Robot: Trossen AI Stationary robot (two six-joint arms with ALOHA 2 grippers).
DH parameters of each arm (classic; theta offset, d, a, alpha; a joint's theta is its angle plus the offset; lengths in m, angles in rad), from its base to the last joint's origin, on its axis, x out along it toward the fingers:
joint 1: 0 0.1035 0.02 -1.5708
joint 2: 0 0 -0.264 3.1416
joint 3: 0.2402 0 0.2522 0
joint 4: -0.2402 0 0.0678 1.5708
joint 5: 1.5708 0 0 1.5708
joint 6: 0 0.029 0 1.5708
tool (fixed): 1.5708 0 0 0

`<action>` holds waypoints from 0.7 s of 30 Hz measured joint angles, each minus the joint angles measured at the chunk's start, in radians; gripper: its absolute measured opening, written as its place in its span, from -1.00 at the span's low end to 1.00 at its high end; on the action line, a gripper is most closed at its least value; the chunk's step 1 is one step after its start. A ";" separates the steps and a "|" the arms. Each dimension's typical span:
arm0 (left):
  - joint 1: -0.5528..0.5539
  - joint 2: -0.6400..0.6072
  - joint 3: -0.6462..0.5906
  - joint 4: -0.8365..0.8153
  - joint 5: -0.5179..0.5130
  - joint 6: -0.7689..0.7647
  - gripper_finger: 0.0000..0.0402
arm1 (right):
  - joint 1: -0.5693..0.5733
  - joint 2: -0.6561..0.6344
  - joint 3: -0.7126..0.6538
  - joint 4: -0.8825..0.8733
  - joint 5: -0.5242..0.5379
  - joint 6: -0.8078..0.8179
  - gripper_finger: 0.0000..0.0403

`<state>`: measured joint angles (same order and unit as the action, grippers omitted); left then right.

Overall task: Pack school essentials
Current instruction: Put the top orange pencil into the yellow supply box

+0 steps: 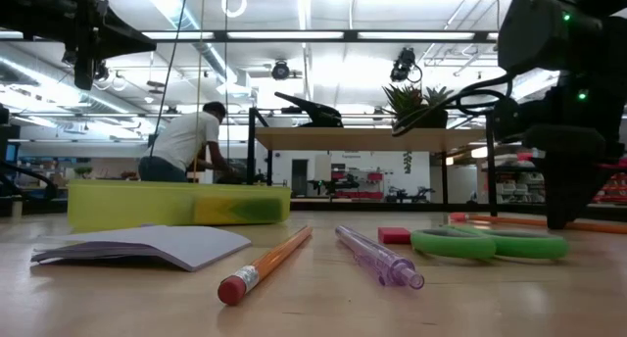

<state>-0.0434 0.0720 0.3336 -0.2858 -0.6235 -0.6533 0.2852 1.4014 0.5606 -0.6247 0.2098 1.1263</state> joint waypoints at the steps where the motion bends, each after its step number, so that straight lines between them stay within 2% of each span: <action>1: 0.000 0.000 0.000 0.000 0.000 0.000 -0.89 | 0.000 0.000 0.000 0.002 -0.002 0.000 -0.06; 10: 0.000 0.000 0.000 0.000 0.000 0.001 -0.94 | -0.001 0.002 0.000 0.015 -0.032 -0.001 -0.49; 16: 0.000 0.000 0.000 0.000 0.000 0.001 -0.90 | -0.001 0.004 0.016 0.013 -0.048 -0.032 -0.75; 21: 0.000 0.000 0.000 0.000 0.000 0.001 -0.89 | -0.002 0.006 0.035 -0.001 -0.050 -0.058 -0.87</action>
<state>-0.0437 0.0719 0.3336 -0.2859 -0.6235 -0.6521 0.2831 1.4075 0.5952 -0.6256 0.1593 1.0687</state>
